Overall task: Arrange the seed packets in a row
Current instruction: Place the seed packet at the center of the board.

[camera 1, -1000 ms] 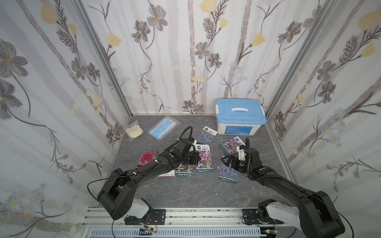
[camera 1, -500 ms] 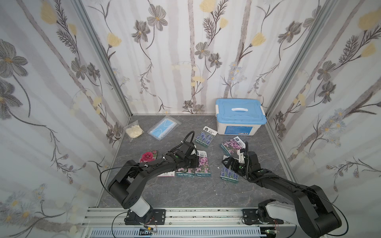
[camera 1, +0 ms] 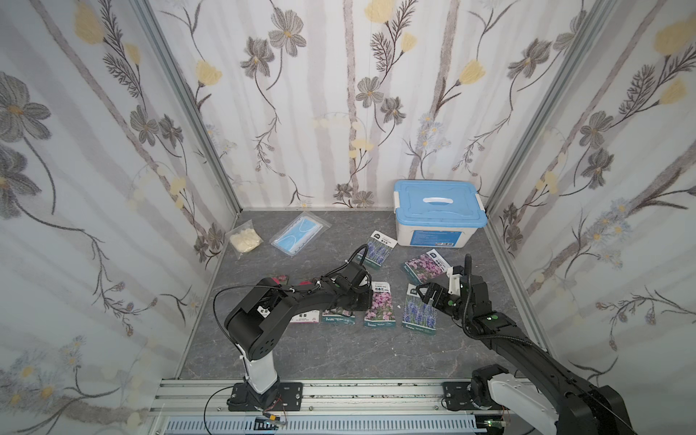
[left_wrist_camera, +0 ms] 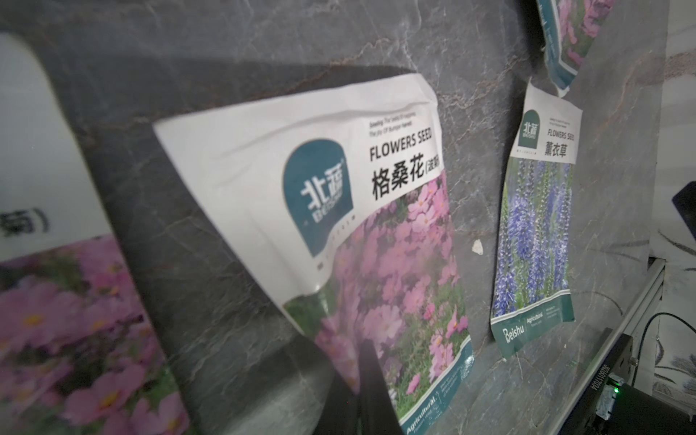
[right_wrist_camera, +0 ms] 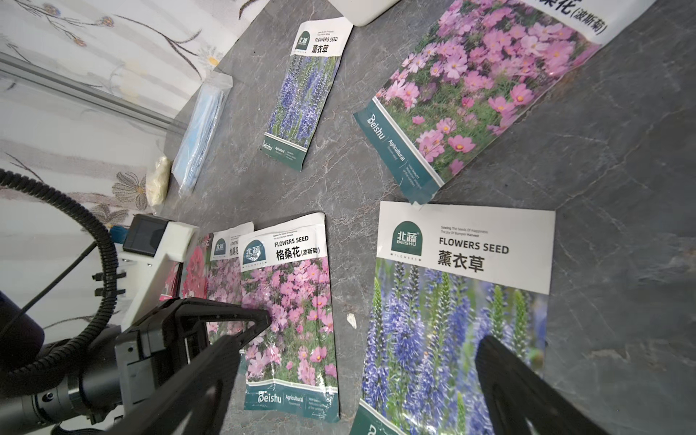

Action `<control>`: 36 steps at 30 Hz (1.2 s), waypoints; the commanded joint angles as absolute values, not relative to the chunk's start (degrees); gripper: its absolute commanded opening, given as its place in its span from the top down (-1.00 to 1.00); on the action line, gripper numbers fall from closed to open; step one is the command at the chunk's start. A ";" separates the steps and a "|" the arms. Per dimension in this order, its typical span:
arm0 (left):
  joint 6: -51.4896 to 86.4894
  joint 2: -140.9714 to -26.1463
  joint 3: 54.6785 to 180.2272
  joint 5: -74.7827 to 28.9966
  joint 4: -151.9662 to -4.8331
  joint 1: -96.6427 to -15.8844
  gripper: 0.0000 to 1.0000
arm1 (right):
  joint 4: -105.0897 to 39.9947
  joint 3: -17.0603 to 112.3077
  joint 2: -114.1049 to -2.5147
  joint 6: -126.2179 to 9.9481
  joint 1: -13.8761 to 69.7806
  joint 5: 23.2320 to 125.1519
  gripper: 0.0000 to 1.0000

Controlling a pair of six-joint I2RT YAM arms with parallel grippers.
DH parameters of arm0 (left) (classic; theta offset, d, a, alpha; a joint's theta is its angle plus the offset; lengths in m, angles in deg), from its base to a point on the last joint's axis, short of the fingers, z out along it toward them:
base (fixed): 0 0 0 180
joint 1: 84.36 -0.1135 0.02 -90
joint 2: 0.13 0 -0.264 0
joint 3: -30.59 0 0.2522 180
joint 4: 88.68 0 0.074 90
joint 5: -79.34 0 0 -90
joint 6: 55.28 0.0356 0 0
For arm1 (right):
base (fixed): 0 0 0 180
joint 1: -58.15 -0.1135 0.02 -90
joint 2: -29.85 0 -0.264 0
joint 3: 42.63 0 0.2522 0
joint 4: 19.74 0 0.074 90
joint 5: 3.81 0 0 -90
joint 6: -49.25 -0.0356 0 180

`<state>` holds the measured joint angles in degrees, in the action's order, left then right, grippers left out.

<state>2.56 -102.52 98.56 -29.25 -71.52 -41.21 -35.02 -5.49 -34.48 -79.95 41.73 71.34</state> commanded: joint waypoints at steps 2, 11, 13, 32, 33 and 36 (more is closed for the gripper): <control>6.31 -103.90 100.51 -27.89 -68.66 -41.26 1.00 | -34.49 -5.71 -34.33 -78.52 41.76 71.88 -0.99; 8.43 -105.91 102.99 -26.58 -65.27 -41.54 0.97 | -33.63 -6.10 -34.61 -78.28 41.72 71.60 -0.99; 8.78 -105.62 102.92 -26.46 -64.87 -41.66 0.97 | -33.52 -6.25 -34.81 -78.19 41.75 71.60 -0.99; 9.76 -102.57 103.29 -24.73 -61.64 -42.22 0.34 | -32.27 -6.45 -35.89 -78.04 41.78 71.25 -0.99; 9.85 -102.15 103.27 -24.53 -61.29 -42.34 0.33 | -32.26 -6.45 -35.82 -78.05 41.77 71.25 -0.99; 10.24 -100.66 103.35 -23.68 -60.06 -42.32 0.19 | -32.25 -6.37 -35.91 -78.02 41.80 71.25 -0.99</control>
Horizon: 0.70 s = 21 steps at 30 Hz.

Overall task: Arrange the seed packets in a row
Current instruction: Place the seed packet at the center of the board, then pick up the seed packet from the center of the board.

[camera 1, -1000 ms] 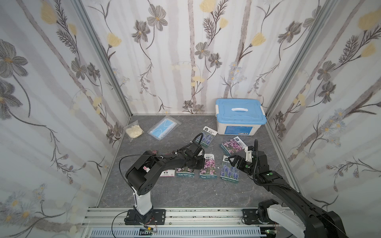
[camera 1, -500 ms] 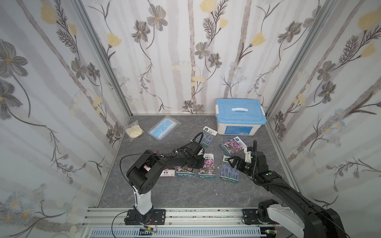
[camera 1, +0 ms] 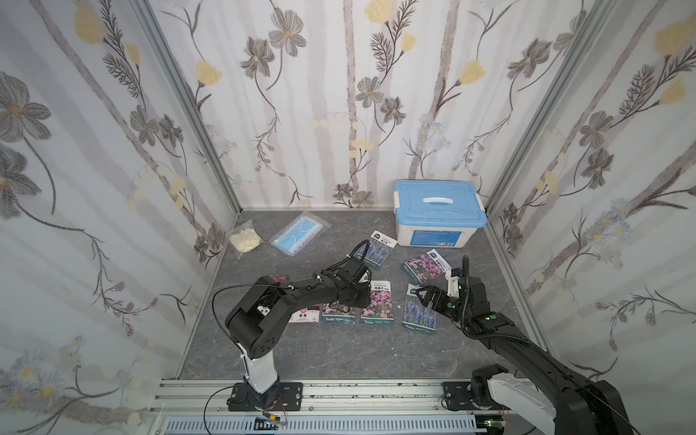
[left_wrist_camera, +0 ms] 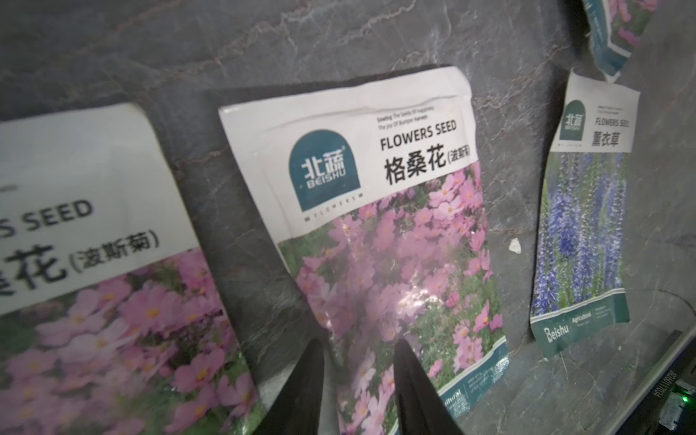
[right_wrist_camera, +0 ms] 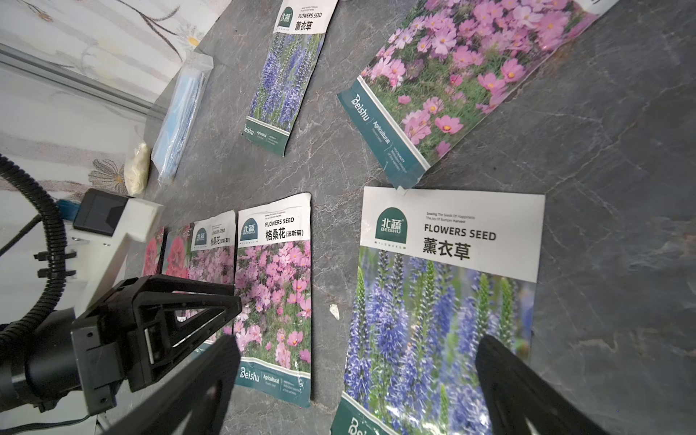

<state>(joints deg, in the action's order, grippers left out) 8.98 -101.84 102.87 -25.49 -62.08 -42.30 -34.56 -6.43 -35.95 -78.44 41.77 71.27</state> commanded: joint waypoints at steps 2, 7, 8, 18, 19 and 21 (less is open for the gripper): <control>10.54 -99.46 103.58 -22.88 -59.19 -42.33 0.12 | -32.31 -6.14 -35.82 -78.02 41.75 71.34 -0.99; 11.28 -96.12 104.46 -20.80 -57.04 -42.26 -0.32 | -32.31 -5.28 -36.12 -77.69 41.94 71.40 -0.99; 11.50 -95.79 104.99 -20.48 -56.76 -42.26 -0.41 | -32.21 -4.98 -36.55 -77.62 42.27 71.16 -0.99; 11.75 -103.30 115.22 -25.72 -60.26 -42.26 -0.61 | -24.06 -0.43 -46.16 -78.08 48.41 64.89 -0.99; 11.41 -104.57 116.51 -26.67 -61.12 -42.19 -0.61 | -23.45 0.47 -47.37 -77.96 48.81 64.87 -0.99; 10.69 -106.83 118.83 -28.37 -63.14 -42.06 -0.61 | -22.85 2.37 -49.73 -77.92 49.35 64.42 -0.98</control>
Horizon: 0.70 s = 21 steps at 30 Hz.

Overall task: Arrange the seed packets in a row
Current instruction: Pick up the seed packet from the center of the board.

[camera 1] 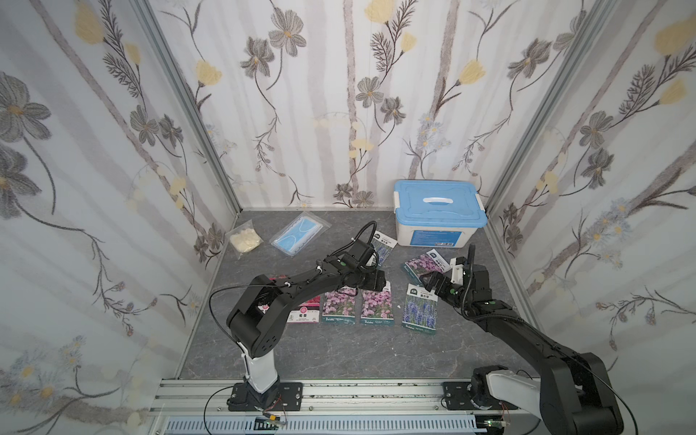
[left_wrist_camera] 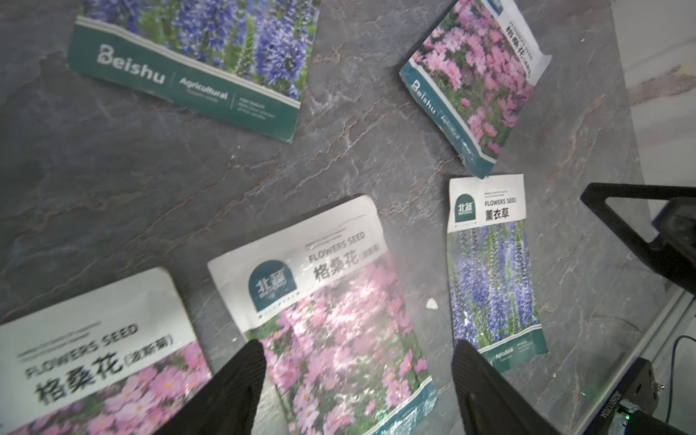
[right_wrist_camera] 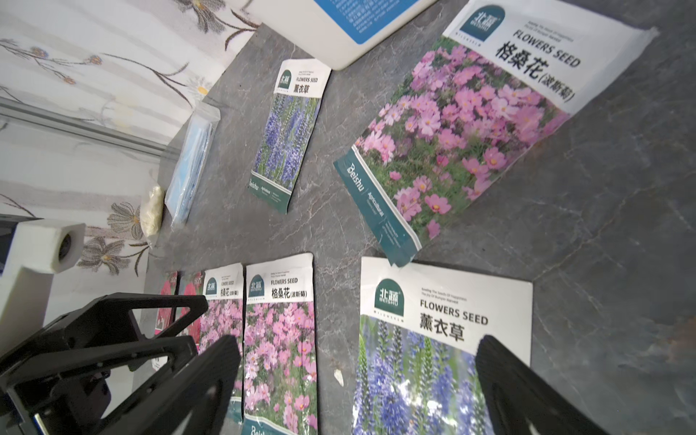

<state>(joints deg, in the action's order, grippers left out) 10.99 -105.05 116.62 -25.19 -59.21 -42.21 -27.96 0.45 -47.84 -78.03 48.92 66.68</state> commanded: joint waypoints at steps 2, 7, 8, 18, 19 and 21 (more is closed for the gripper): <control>10.14 -109.58 121.12 -29.80 -64.92 -41.93 -0.60 | -22.24 3.99 -52.31 -77.88 49.69 64.42 -0.97; 8.73 -116.30 127.07 -32.61 -68.75 -41.60 -0.58 | -20.27 7.83 -59.21 -78.24 50.07 63.43 -0.94; 8.48 -117.39 127.20 -32.94 -69.25 -41.56 -0.58 | -19.98 8.27 -60.39 -78.35 50.07 63.43 -0.92; 6.51 -126.81 134.99 -34.66 -75.29 -41.38 -0.58 | -14.63 10.66 -71.04 -79.88 49.90 62.01 -0.88; 6.42 -127.63 135.64 -34.74 -75.47 -41.30 -0.58 | -14.54 10.69 -71.64 -79.89 49.89 62.03 -0.87; 6.33 -129.00 136.90 -35.05 -75.58 -41.26 -0.58 | -14.05 10.43 -72.16 -79.91 49.86 62.11 -0.87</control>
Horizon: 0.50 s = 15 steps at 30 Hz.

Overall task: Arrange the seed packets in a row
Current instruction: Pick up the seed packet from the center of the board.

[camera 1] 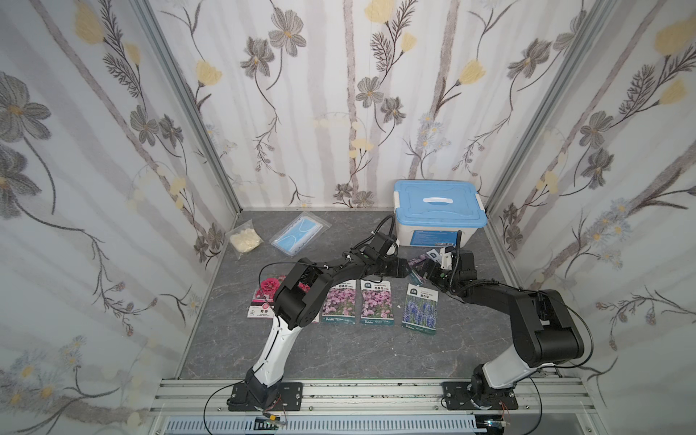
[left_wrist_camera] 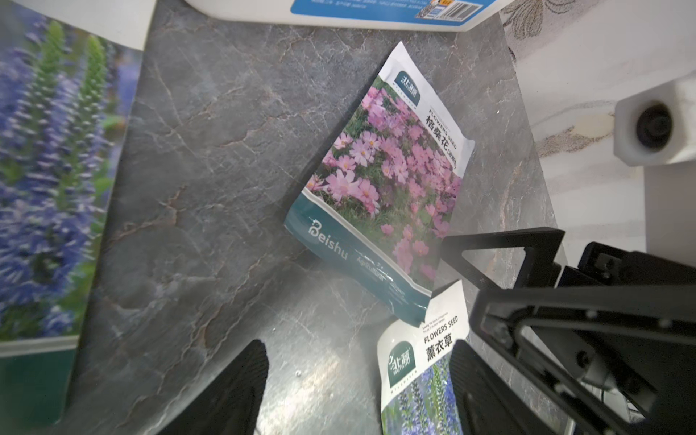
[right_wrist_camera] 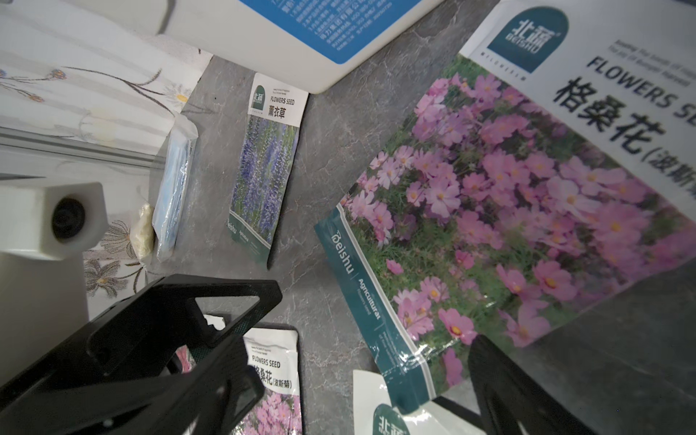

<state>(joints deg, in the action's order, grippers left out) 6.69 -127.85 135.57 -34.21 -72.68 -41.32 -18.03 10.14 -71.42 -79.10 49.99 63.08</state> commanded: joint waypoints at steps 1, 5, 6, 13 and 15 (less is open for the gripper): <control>6.20 -129.75 137.47 -35.12 -75.86 -41.21 -0.58 | -13.99 10.28 -72.28 -79.94 49.78 62.19 -0.87; 5.38 -132.38 139.99 -35.54 -76.17 -40.85 -0.58 | -14.02 9.74 -72.80 -80.03 49.63 62.56 -0.87; 5.16 -133.06 140.70 -35.75 -76.32 -40.77 -0.58 | -14.00 9.72 -72.86 -80.15 49.63 62.48 -0.87; 3.31 -135.27 141.91 -35.37 -78.02 -40.15 -0.55 | -13.15 8.45 -72.89 -81.36 49.63 61.86 -0.86; 2.58 -135.81 142.12 -35.39 -78.67 -39.96 -0.51 | -12.85 8.31 -72.76 -81.66 49.63 61.59 -0.87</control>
